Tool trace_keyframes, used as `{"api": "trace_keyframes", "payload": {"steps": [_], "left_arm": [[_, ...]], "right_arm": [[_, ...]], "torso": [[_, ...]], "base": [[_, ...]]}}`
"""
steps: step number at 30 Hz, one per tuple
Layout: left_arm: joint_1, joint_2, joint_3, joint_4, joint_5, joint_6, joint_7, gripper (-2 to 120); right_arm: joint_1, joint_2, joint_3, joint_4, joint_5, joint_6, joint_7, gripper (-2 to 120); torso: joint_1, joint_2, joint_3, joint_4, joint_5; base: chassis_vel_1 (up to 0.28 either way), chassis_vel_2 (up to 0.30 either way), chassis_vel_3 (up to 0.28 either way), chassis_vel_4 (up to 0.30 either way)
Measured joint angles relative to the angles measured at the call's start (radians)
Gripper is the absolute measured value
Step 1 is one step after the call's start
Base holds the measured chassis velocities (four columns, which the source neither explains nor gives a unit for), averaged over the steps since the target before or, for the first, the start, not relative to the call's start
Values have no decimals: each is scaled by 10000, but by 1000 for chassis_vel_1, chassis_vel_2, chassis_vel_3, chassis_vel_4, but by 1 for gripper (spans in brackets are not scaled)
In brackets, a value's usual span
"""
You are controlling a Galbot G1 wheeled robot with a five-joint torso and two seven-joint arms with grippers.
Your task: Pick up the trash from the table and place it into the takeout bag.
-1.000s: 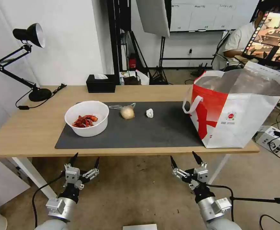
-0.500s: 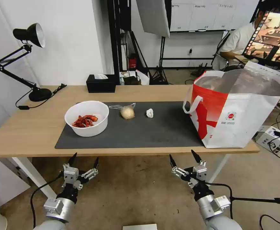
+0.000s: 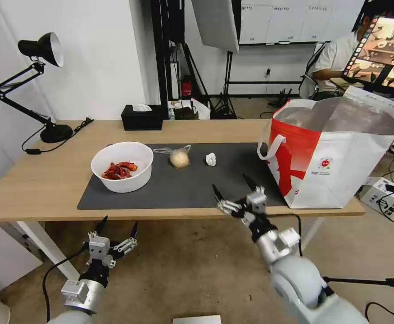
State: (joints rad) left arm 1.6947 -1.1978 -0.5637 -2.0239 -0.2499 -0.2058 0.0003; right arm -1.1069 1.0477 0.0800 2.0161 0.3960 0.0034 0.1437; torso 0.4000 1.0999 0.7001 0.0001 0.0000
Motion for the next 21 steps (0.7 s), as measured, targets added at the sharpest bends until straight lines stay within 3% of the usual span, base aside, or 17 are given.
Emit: {"api": "trace_keyframes", "payload": {"steps": [6,16,21], "left_arm": [[23,-13,1,38,15,-40,13,100],[37,4,26,114,47,-69,61,100],[57,-4,27,140,46,-80,63,100]], "right_arm": [[1402,165,-685,-883,852,-620,560,100],[4268,1032,-2101,-3688,1664,-2039,2386,100],[5217,1483,-2347,-4757,1975,-2491,2986,100]], "torso": [[0,0,1,-1,0],[1,-1,1,-1,0],[0,-1,0,-1,0]], "base": [[0,0,0,0],[0,0,0,0],[0,0,0,0]]}}
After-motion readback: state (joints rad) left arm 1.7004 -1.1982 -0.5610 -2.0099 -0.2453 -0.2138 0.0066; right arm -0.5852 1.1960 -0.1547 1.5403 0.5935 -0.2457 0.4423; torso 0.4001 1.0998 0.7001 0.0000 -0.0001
